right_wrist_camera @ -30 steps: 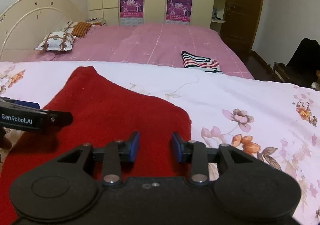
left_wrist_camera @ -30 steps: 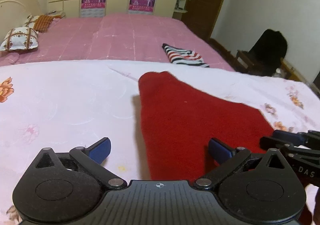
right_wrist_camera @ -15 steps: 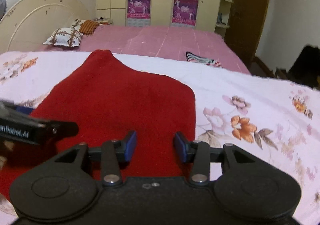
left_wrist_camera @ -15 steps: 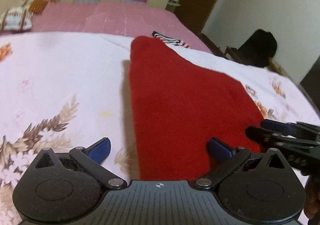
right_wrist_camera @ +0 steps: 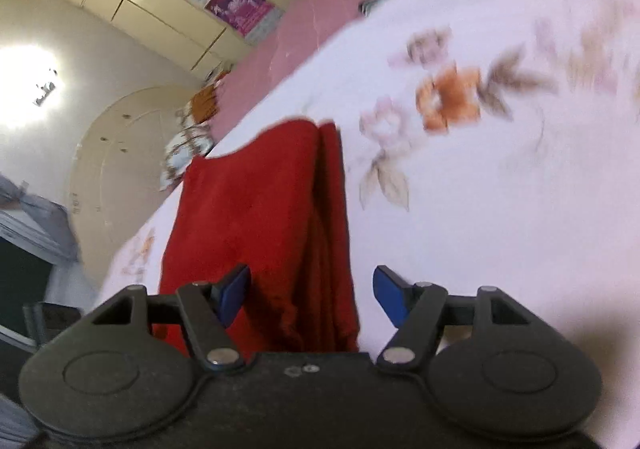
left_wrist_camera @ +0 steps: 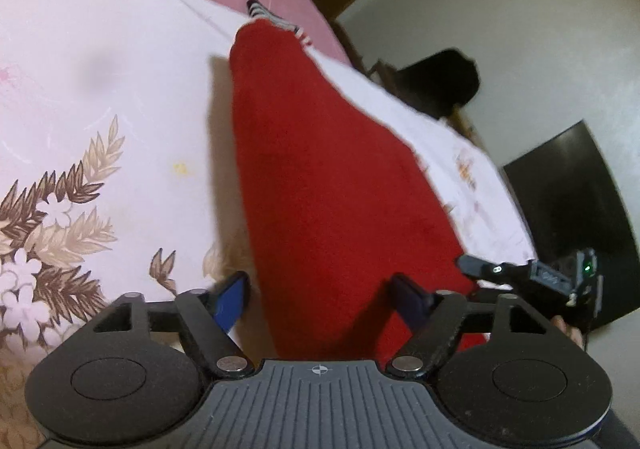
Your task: Fold small clothes
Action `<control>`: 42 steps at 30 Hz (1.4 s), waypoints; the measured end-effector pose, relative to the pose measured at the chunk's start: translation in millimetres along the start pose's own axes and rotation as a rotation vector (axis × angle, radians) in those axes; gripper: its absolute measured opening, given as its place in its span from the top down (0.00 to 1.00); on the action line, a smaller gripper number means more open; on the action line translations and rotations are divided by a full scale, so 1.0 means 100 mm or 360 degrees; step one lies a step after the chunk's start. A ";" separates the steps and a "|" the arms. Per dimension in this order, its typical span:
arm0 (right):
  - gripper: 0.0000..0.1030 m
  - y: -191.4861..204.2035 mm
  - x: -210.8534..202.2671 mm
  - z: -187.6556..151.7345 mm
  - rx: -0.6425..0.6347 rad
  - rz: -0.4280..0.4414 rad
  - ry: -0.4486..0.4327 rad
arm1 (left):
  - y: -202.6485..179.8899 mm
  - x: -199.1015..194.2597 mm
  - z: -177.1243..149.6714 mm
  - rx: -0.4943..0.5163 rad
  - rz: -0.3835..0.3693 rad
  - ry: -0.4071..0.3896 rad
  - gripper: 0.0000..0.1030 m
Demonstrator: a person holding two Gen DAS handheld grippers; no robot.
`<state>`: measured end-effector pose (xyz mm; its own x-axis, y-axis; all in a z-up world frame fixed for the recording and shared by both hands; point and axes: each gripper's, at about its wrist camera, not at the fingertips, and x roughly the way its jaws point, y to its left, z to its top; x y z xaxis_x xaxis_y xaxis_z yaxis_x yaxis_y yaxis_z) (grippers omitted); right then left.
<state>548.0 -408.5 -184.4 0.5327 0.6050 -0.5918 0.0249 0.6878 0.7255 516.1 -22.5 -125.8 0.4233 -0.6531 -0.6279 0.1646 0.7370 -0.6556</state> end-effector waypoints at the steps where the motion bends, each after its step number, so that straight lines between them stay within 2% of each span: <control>1: 0.35 -0.03 0.02 0.00 -0.0003 0.0034 0.0006 | 0.00 0.02 0.02 -0.0001 -0.0007 -0.0002 0.26; 5: 0.36 -0.07 0.11 0.09 -0.0032 0.0148 0.0060 | 0.02 0.13 0.11 -0.0030 -0.0055 0.0003 0.26; 8: 0.43 -0.03 0.25 0.19 -0.0089 0.0189 0.0109 | -0.01 0.23 0.18 0.0006 -0.0067 -0.0003 0.26; 9: 0.48 0.00 0.32 0.22 -0.0098 0.0193 0.0133 | -0.04 0.27 0.20 0.0020 -0.0057 -0.0009 0.26; 11: 0.49 0.10 0.43 0.25 -0.0140 0.0191 0.0149 | -0.12 0.33 0.23 0.0081 -0.0007 -0.0024 0.31; 13: 0.53 0.23 0.45 0.21 -0.0209 0.0137 0.0135 | -0.27 0.35 0.22 0.0216 0.0102 -0.0037 0.40; 14: 0.54 0.29 0.46 0.17 -0.0274 0.0086 0.0113 | -0.31 0.36 0.21 0.0242 0.0125 -0.0047 0.41; 16: 0.60 0.43 0.43 0.10 -0.0373 0.0014 0.0078 | -0.36 0.33 0.21 0.0247 0.0125 -0.0067 0.50; 18: 0.63 0.53 0.38 0.06 -0.0398 -0.0020 0.0041 | -0.37 0.24 0.22 0.0233 0.0083 -0.0096 0.55; 20: 0.64 0.64 0.27 0.03 -0.0404 0.0010 -0.0007 | -0.41 0.11 0.23 0.0231 0.0053 -0.0111 0.56; 26: 0.64 1.27 0.11 -0.13 -0.0495 0.0126 -0.0061 | -0.47 -0.57 0.29 0.0292 0.0097 -0.0185 0.56; 32: 0.64 1.90 0.50 -0.49 -0.0593 0.0206 0.0036 | -0.05 -1.33 0.21 0.0220 0.0248 -0.0178 0.56; 35: 0.64 2.03 0.81 -0.71 -0.0569 0.0242 0.0123 | 0.30 -1.60 0.09 0.0128 0.0323 -0.0143 0.56; 38: 0.64 2.09 1.16 -0.94 -0.0527 0.0262 0.0236 | 0.71 -1.69 -0.07 0.0010 0.0337 -0.0073 0.56; 39: 0.64 2.06 1.24 -1.01 -0.0512 0.0263 0.0270 | 0.87 -1.68 -0.13 -0.0056 0.0342 -0.0048 0.54; 40: 0.63 2.00 1.34 -1.06 -0.0500 0.0242 0.0305 | 1.00 -1.67 -0.21 -0.0106 0.0347 -0.0046 0.38; 42: 0.59 1.84 1.53 -1.10 -0.0440 0.0111 0.0319 | 1.13 -1.75 -0.35 -0.0164 0.0321 -0.0156 0.32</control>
<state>541.0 -145.7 -180.4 0.3477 0.7021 -0.6214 -0.2504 0.7082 0.6601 429.5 169.4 -104.6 0.5237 -0.4708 -0.7100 -0.0214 0.8259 -0.5635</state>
